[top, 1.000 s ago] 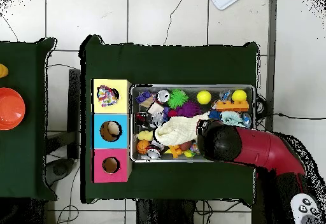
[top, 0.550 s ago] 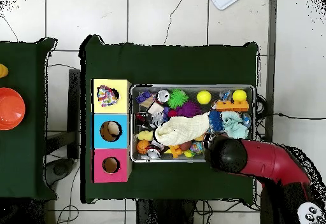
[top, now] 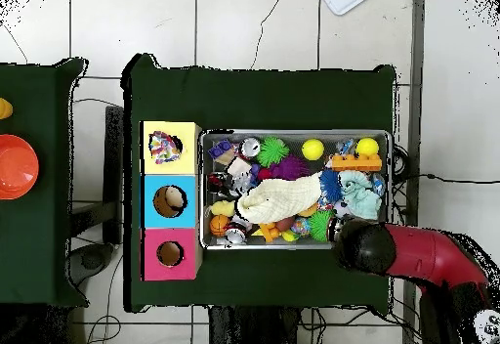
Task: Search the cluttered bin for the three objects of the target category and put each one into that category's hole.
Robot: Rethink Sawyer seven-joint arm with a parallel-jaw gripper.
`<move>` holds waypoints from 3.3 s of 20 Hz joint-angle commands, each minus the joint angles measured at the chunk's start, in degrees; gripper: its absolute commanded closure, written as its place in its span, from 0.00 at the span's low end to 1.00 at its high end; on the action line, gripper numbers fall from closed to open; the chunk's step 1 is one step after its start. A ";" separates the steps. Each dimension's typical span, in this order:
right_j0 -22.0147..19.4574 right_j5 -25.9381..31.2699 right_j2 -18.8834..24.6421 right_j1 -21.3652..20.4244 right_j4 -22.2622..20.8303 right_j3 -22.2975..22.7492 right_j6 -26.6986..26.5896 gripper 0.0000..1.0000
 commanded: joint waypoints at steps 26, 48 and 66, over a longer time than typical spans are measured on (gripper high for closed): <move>-2.12 -9.14 5.42 8.47 -14.00 -5.35 -8.02 0.00; -2.60 -12.27 7.26 10.69 -20.89 -9.91 -7.13 0.00; -1.36 -15.87 6.01 15.29 -25.10 -12.90 -2.94 0.00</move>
